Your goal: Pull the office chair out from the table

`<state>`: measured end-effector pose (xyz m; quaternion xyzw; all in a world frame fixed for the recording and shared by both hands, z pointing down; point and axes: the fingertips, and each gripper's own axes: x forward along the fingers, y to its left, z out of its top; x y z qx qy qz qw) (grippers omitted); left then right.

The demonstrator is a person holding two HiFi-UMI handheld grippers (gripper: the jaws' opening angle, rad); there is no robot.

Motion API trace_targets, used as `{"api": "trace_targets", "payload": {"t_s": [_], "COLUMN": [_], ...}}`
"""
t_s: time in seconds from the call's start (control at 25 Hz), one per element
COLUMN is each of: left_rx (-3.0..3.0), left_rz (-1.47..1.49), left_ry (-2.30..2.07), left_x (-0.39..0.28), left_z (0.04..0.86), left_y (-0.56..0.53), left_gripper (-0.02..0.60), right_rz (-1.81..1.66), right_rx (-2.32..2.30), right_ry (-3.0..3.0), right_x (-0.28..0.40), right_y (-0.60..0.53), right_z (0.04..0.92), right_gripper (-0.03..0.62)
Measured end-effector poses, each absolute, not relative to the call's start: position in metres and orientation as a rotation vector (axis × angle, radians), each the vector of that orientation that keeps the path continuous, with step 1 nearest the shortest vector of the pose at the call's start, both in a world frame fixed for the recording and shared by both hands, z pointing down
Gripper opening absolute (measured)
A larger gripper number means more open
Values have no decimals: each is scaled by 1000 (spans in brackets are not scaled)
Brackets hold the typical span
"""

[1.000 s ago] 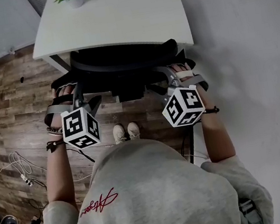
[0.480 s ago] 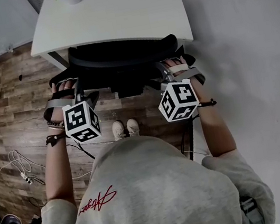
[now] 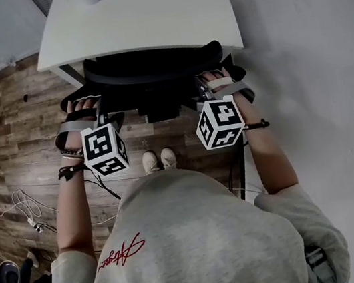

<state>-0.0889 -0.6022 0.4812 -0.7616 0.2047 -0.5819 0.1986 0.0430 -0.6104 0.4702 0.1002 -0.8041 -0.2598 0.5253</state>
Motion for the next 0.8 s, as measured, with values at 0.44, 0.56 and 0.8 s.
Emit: {"api": "trace_targets", "payload": {"t_s": [0.44, 0.56, 0.8], "left_rx": [-2092, -2066, -2042], "left_rz": [-1640, -1651, -1648], "left_ry": [572, 563, 599], "left_x": [-89, -88, -87], "left_z": [488, 490, 489], "left_y": [-606, -608, -611], "left_gripper": [227, 218, 192], "right_rz": [-618, -632, -649], "right_rx": [230, 234, 249], "right_ry": [-1883, -1869, -1871], "right_x": [46, 46, 44], "right_y": [-612, -615, -613], "right_z": [481, 479, 481], "right_gripper": [192, 167, 172]}}
